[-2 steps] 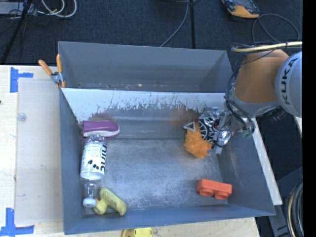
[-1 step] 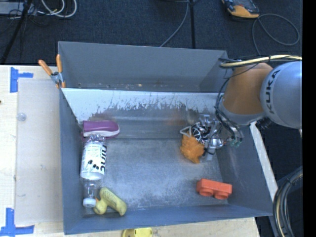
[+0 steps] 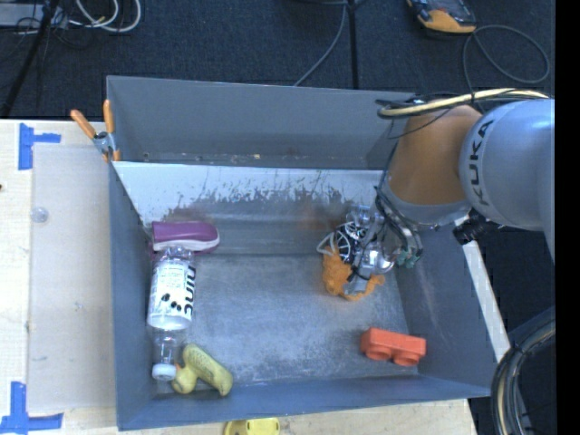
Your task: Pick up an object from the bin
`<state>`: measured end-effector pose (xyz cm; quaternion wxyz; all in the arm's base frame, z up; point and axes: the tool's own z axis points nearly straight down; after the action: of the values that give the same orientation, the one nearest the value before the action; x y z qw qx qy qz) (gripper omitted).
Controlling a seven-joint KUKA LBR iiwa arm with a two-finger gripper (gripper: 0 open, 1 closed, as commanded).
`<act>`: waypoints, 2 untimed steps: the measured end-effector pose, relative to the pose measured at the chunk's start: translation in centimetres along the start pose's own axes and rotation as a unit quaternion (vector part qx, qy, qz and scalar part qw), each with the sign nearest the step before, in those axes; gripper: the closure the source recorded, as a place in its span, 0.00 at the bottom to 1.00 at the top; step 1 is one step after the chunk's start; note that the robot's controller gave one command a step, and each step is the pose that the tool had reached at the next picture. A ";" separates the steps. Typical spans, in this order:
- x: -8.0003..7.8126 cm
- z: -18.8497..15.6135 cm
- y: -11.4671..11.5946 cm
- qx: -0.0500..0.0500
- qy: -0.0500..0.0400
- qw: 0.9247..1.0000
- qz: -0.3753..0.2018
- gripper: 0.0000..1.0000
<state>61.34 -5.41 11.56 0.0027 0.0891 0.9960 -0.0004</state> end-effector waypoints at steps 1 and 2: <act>-0.3 0.7 0.3 -0.002 -0.003 0.996 0.089 0.00; 0.7 3.4 0.4 -0.004 -0.016 0.991 0.135 1.00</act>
Offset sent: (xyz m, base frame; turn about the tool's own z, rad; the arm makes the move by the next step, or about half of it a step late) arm -0.0157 0.0050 -0.0456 0.2746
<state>60.78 -4.91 8.15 0.0188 0.2231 0.9746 0.0020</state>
